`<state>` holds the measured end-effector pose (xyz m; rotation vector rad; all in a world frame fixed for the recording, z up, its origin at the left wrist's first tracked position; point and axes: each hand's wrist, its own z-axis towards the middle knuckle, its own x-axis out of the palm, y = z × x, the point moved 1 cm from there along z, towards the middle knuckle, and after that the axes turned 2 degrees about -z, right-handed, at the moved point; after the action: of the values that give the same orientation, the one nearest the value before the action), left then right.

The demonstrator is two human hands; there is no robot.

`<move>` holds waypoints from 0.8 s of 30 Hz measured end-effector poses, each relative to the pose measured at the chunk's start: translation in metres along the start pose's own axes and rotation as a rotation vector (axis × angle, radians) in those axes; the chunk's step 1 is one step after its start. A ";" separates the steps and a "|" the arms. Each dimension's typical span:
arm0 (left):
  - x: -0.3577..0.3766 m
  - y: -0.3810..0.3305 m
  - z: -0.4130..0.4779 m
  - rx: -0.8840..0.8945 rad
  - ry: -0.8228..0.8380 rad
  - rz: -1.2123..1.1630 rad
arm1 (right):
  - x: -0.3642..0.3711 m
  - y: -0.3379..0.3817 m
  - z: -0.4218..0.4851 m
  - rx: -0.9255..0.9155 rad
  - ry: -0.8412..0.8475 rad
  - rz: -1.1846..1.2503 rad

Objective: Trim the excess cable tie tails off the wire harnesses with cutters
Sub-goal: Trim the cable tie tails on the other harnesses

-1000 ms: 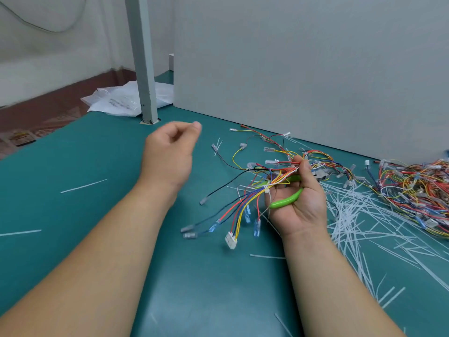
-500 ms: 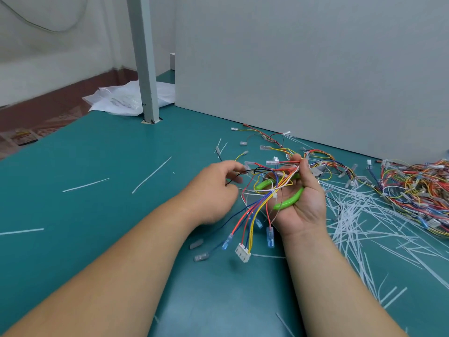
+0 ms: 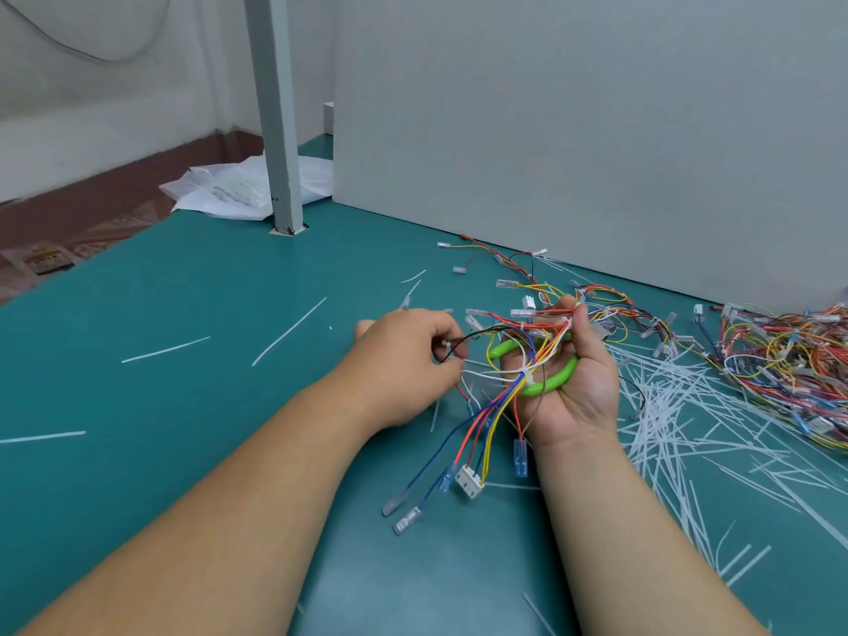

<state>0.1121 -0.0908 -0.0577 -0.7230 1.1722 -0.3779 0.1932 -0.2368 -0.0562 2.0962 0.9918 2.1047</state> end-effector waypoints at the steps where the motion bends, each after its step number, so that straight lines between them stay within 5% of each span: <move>1: -0.003 -0.001 0.000 0.004 -0.050 0.012 | 0.000 0.000 0.001 -0.011 -0.014 -0.001; 13: -0.033 0.011 0.006 -0.059 0.004 -0.626 | -0.004 0.007 0.004 -0.075 -0.072 -0.020; 18: -0.038 0.023 0.008 -0.034 -0.074 -0.244 | -0.005 0.008 0.003 -0.087 -0.064 -0.033; 24: -0.041 0.019 0.004 -0.011 -0.174 -0.105 | -0.002 0.008 0.002 -0.109 -0.080 -0.046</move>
<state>0.0993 -0.0503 -0.0419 -0.8131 0.9753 -0.3886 0.1987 -0.2432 -0.0551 2.0671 0.8872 1.9891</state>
